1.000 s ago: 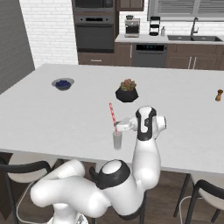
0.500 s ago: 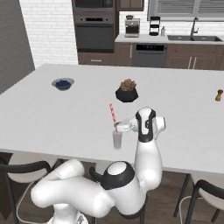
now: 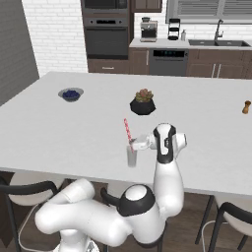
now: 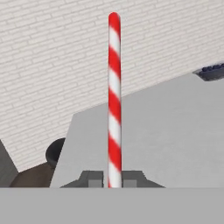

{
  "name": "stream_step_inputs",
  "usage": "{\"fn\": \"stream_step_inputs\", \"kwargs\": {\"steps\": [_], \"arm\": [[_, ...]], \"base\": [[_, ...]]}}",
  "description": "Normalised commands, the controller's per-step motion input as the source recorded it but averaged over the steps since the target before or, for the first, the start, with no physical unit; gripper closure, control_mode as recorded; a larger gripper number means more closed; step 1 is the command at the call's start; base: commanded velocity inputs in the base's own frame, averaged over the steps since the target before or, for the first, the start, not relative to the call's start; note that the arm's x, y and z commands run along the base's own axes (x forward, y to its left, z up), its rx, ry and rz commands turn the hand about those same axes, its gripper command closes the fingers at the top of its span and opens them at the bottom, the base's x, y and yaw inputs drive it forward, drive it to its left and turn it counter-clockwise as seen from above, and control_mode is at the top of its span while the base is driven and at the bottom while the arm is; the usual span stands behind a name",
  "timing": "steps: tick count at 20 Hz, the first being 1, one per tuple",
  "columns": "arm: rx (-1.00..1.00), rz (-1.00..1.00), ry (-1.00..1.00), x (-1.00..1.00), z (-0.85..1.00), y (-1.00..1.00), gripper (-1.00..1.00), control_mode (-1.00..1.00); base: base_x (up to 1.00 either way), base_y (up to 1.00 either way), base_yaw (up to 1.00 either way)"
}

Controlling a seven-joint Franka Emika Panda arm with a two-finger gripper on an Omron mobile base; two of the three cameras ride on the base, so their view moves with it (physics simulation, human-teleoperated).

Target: Take a straw from the drawer in front and place it inside the glass cup on the dining counter.

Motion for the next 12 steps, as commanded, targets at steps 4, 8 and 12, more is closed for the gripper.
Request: {"fn": "stream_step_inputs", "kwargs": {"steps": [4, 8, 12], "arm": [[0.0, 0.0, -0.04, -0.14, -0.05, 0.0, 1.0, -1.0], [0.0, 0.0, -0.02, -0.03, -0.06, 0.0, 1.0, -1.0], [0.0, 0.0, -0.01, 0.0, -0.1, 0.0, -1.0, -1.0]], "base": [[0.0, 0.0, 0.0], [0.0, 0.0, 0.0], [0.0, 0.0, 0.0]]}}
